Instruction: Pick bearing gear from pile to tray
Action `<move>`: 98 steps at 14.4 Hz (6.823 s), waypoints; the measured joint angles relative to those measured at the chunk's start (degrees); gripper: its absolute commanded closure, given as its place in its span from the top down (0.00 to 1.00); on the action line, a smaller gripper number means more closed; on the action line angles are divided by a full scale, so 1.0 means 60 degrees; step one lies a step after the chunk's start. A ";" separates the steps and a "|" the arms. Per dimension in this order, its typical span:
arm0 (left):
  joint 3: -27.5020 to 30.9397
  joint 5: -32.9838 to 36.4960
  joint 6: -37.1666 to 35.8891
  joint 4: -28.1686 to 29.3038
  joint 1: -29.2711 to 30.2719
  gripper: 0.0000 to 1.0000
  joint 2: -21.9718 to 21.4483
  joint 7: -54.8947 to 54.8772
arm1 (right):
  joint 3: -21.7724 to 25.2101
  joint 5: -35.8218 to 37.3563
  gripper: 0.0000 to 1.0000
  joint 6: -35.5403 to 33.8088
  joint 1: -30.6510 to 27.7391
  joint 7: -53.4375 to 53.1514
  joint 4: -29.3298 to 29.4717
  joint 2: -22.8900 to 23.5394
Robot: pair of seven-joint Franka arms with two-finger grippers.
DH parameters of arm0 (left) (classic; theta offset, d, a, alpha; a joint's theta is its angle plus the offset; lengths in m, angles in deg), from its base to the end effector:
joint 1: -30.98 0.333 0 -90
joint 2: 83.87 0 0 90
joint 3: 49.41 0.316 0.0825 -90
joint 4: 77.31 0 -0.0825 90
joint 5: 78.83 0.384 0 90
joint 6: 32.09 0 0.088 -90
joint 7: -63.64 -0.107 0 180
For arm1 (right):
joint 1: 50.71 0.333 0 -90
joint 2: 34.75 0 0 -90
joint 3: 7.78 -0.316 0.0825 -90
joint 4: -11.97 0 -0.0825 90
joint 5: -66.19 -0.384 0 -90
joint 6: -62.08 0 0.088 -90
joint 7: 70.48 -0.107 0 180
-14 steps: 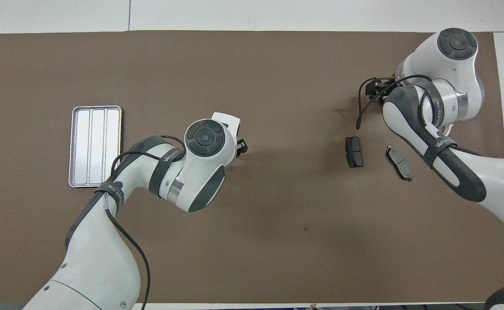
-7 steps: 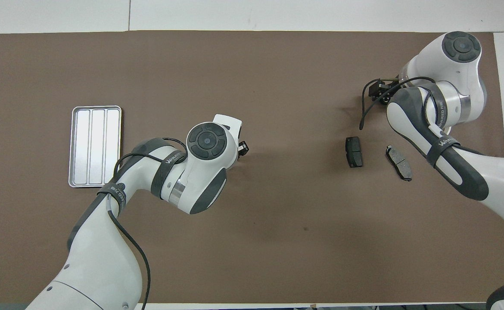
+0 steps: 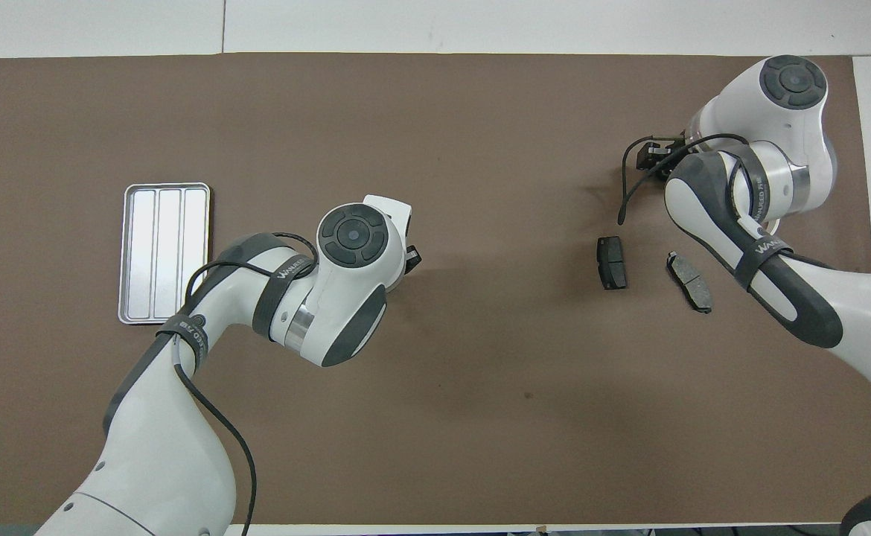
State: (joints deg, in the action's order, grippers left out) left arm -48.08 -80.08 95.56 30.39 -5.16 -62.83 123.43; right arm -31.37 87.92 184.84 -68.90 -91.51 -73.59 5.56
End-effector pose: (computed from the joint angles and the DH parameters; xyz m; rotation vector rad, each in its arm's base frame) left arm 0.5144 -0.3595 0.3138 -3.0552 -0.6961 0.0302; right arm 0.7134 0.0005 0.2813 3.0790 -0.2423 0.0398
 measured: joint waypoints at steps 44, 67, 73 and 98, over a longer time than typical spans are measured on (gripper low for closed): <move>-0.0090 -0.0006 0.0673 0.2564 0.5527 1.00 -0.2153 -0.8780 | -0.1461 -0.0497 0.00 0.0378 0.5336 -1.0471 -0.0068 0.0186; -0.0184 -0.0026 0.1007 0.0041 0.0428 1.00 -0.0013 -0.0751 | -0.2579 -0.0502 1.00 -0.1681 0.0828 -0.2983 0.0278 -0.1586; -0.0169 -0.0024 0.0829 0.0018 0.0065 0.80 0.0308 -0.0539 | -0.2478 -0.0928 1.00 -0.2045 0.0462 -0.1394 0.0298 -0.1973; 0.0707 0.0009 -0.1482 0.0076 0.3583 0.00 -0.1539 -0.6275 | 0.4428 -0.3167 1.00 -0.4774 0.3695 0.3292 -0.1945 -0.7736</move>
State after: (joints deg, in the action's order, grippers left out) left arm -43.84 -80.02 86.66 30.85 16.34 -72.06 85.78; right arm -4.80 68.91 156.19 -46.73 -71.76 -85.26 -40.86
